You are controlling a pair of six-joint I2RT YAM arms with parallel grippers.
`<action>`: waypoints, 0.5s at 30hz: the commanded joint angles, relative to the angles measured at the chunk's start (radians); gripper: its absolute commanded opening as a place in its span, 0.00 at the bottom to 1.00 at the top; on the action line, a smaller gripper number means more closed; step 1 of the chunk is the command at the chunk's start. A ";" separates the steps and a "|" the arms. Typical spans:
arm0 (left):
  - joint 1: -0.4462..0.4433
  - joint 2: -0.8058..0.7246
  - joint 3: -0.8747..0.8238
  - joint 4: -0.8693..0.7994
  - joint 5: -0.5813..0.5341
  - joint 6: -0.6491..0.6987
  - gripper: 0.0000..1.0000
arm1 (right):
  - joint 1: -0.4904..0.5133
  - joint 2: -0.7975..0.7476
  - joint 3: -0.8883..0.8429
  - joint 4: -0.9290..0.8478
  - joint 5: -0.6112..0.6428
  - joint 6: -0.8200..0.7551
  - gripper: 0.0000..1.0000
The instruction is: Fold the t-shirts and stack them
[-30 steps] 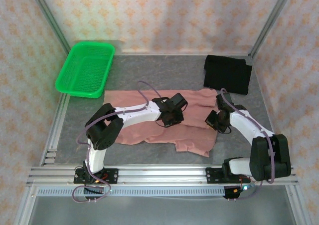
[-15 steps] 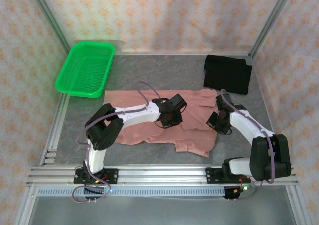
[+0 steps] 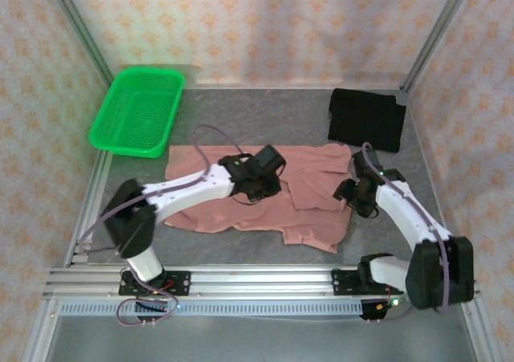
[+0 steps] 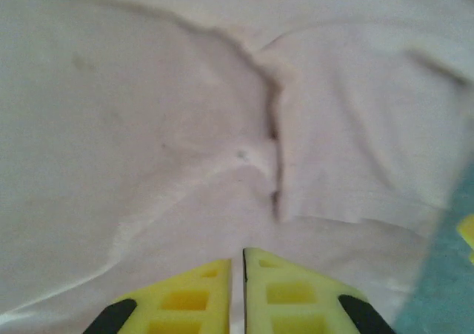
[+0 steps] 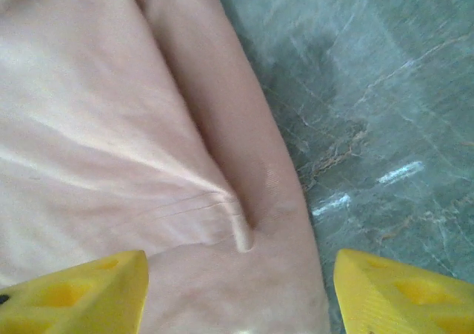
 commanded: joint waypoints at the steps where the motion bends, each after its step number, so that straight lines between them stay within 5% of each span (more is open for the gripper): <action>1: 0.048 -0.177 -0.064 -0.093 -0.100 -0.005 0.33 | -0.004 -0.111 0.064 -0.089 -0.013 -0.033 0.84; 7: 0.194 -0.531 -0.197 -0.266 -0.140 0.004 0.71 | -0.004 -0.261 0.108 -0.105 -0.262 -0.052 0.99; 11: 0.341 -0.716 -0.301 -0.419 -0.090 0.029 0.76 | -0.004 -0.266 0.091 -0.196 -0.391 -0.062 0.99; 15: 0.438 -0.863 -0.415 -0.503 -0.058 0.037 0.77 | -0.004 -0.307 0.066 -0.296 -0.355 -0.083 0.99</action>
